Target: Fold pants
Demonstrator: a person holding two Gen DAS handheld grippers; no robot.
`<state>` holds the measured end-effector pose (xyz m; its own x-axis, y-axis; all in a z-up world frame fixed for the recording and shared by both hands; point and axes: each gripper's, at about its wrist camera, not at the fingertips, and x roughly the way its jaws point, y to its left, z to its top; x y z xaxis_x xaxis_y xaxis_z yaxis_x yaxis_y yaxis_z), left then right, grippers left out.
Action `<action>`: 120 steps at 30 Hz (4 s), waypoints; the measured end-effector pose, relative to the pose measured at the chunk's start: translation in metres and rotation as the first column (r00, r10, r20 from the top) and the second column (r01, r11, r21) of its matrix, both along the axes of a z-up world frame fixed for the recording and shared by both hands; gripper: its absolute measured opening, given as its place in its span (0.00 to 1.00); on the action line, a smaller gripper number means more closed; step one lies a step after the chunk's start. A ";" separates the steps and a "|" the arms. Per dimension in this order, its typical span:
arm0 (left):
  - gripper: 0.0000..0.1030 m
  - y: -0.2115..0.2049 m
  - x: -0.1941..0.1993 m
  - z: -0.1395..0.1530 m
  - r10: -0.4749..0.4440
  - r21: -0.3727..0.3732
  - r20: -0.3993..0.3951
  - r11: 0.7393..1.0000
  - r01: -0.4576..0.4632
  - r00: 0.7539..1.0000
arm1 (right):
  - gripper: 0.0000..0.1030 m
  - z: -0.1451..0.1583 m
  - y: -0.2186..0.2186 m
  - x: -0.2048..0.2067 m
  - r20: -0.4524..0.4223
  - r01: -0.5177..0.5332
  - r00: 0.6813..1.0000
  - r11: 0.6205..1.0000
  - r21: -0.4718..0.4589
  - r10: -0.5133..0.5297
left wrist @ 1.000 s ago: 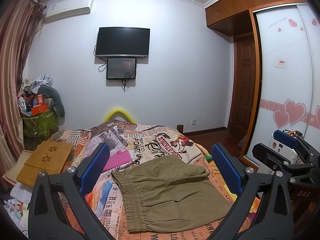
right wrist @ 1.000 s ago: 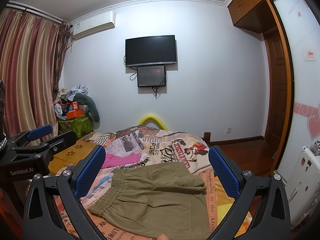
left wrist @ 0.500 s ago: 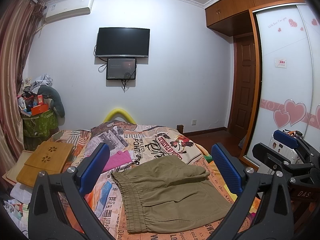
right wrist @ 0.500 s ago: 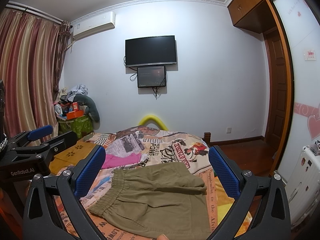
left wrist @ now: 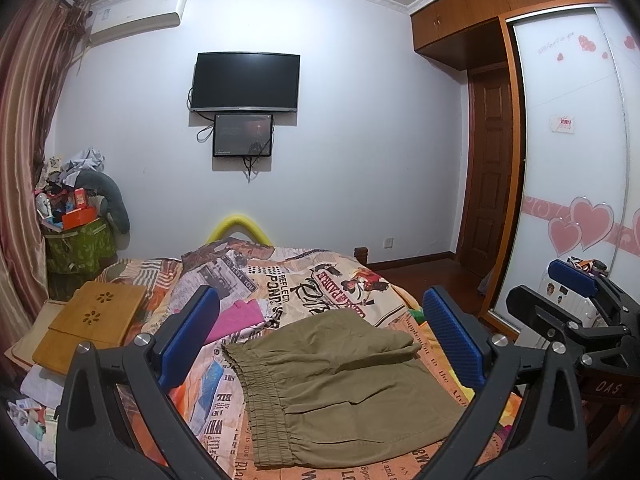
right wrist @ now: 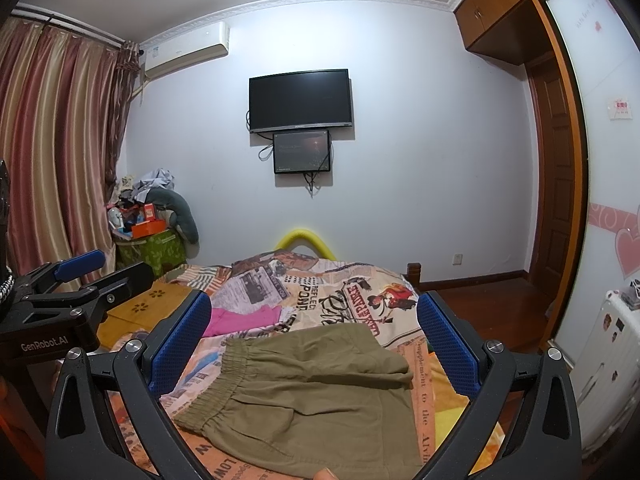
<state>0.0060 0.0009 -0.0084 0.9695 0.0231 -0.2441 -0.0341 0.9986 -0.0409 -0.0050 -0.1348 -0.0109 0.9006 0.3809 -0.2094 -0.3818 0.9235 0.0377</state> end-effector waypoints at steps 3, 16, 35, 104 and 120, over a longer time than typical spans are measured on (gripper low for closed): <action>1.00 0.003 0.012 -0.004 0.006 -0.003 -0.028 1.000 -0.006 1.000 | 0.99 -0.009 0.006 0.010 -0.012 0.012 1.000 1.000 -0.004 -0.012; 1.00 0.044 0.103 -0.075 0.067 -0.013 -0.288 0.997 -0.074 0.955 | 0.99 -0.057 -0.026 0.072 -0.223 0.085 0.970 0.994 -0.066 -0.097; 1.00 0.110 0.220 -0.200 0.107 0.034 -0.627 0.993 -0.109 0.771 | 0.74 -0.159 -0.067 0.182 -0.545 0.084 0.823 0.983 -0.163 -0.161; 0.79 0.142 0.265 -0.220 0.082 0.076 -0.687 0.996 -0.042 0.722 | 0.39 -0.178 -0.064 0.250 -0.675 -0.036 0.738 0.999 -0.023 0.011; 0.79 0.137 0.295 -0.270 0.009 0.001 -0.777 1.000 -0.013 0.629 | 0.39 -0.222 -0.045 0.292 -0.743 -0.084 0.667 0.996 0.003 0.059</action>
